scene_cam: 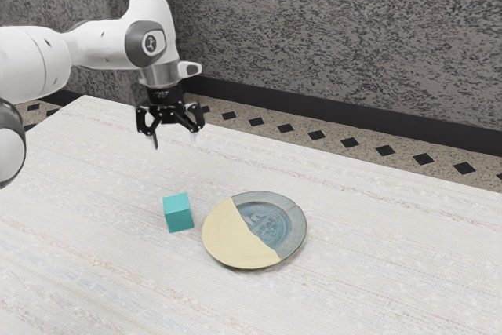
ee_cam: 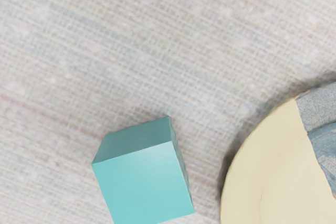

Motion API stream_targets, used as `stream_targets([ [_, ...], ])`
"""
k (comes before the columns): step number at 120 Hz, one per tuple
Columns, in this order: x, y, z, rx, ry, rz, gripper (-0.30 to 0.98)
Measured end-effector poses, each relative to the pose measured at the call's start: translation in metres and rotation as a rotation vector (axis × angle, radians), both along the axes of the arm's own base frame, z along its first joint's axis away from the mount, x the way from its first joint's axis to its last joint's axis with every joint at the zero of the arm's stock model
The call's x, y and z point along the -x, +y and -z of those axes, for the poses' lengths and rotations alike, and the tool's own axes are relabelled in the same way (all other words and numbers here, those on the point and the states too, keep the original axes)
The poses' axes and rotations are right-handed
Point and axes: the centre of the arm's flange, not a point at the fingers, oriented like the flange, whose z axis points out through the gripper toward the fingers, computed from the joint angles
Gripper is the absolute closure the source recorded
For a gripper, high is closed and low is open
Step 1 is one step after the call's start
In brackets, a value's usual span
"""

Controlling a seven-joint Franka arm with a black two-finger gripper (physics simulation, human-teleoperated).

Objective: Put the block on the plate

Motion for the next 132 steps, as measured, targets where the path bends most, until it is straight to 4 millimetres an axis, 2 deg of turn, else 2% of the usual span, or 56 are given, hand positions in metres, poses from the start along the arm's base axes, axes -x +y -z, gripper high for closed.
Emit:
stream_targets([
  [26,0.002,0.017,0.038,0.009,0.014,-0.165,0.0],
  [39,0.002,0.023,0.051,0.012,0.007,-0.229,0.0],
  [55,0.017,0.022,0.074,0.025,0.019,-0.296,0.0],
  [89,0.045,0.016,0.076,0.033,-0.029,-0.388,0.0],
  [107,0.046,0.0,0.081,0.02,-0.045,-0.363,0.0],
  [132,0.053,0.002,0.094,0.007,-0.053,-0.31,0.0],
])
